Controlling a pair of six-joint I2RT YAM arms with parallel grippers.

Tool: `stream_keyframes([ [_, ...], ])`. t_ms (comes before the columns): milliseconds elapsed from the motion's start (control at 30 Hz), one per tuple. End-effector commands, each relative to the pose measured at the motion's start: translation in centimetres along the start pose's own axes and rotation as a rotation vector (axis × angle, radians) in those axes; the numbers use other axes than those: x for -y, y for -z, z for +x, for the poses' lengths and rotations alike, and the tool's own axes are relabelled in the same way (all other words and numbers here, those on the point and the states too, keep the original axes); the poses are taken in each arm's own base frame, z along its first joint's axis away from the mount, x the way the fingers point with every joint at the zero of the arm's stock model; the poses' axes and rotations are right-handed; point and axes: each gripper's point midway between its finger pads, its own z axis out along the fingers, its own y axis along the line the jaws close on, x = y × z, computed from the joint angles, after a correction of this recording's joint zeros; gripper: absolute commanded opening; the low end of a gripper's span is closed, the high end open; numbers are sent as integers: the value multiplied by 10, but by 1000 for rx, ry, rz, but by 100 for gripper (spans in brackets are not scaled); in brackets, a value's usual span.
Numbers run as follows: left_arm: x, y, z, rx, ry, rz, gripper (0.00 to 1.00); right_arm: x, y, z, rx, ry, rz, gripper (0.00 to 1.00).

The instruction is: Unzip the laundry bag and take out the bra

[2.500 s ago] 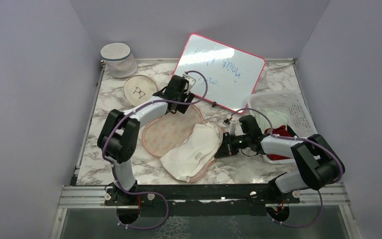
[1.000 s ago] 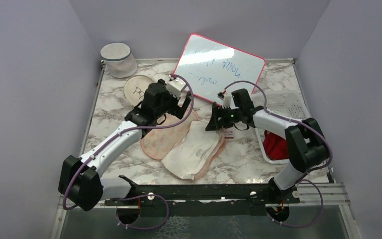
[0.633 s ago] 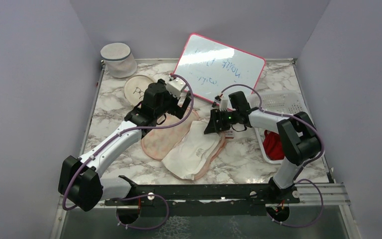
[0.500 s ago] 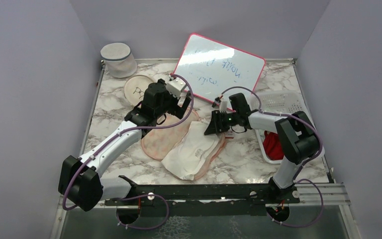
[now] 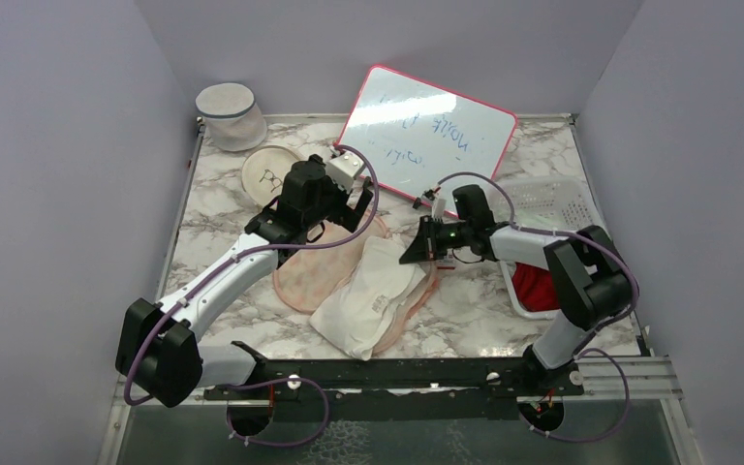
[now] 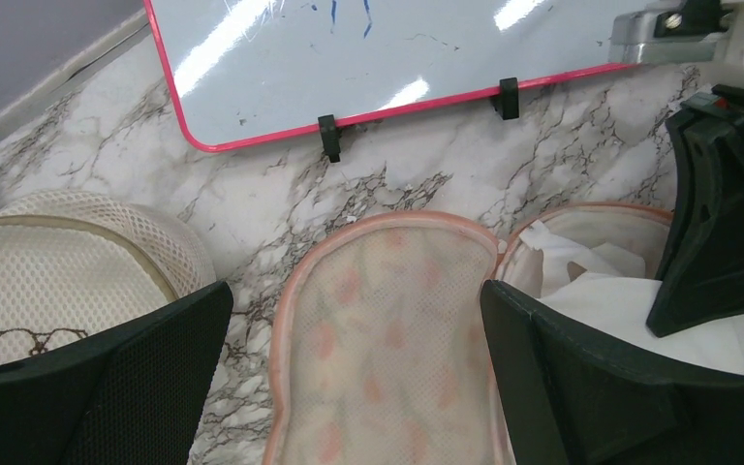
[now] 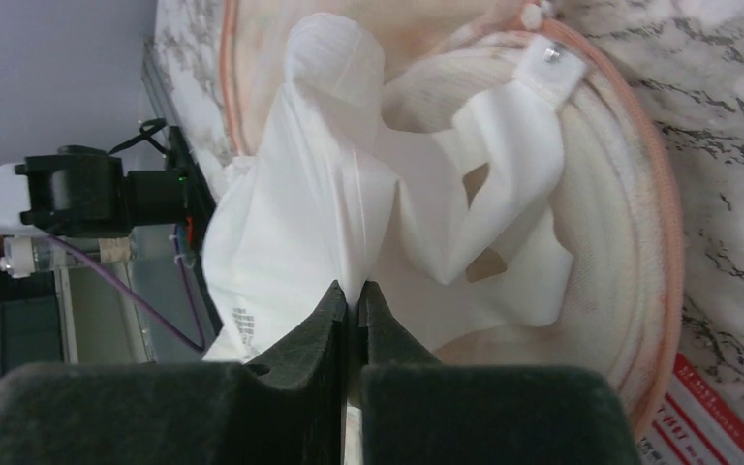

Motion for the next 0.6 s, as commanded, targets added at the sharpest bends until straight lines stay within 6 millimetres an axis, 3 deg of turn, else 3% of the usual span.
stream_keyframes([
  [0,-3,1,-11,18,3,-9,96,-43,24,-24,86,97,-63,1],
  [300,-9,3,-13,18,9,-38,96,-119,86,-59,231,208,-27,1],
  [433,-14,5,-13,17,11,-65,96,-157,132,-88,388,278,66,1],
  [567,-19,9,-15,22,15,-90,96,-183,183,-115,565,269,209,1],
])
